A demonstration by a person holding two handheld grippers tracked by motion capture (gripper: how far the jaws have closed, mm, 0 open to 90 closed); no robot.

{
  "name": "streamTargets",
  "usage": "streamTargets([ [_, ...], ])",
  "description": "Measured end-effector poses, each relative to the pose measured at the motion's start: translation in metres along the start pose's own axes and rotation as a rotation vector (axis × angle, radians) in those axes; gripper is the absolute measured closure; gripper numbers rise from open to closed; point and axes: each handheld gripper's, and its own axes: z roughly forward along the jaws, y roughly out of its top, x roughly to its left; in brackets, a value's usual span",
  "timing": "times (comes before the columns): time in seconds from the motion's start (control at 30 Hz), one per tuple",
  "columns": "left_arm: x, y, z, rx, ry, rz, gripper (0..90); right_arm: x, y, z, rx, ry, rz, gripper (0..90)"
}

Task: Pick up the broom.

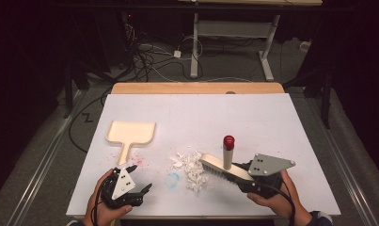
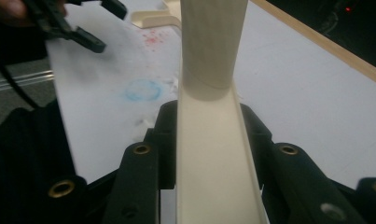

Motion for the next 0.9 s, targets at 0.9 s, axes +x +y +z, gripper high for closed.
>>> streamTargets([
  [0.9,0.008,-0.002,-0.004,-0.023,0.027,-0.028,21.8,-0.019,-0.01,0.106,-0.049,0.269,-0.099,67.7],
])
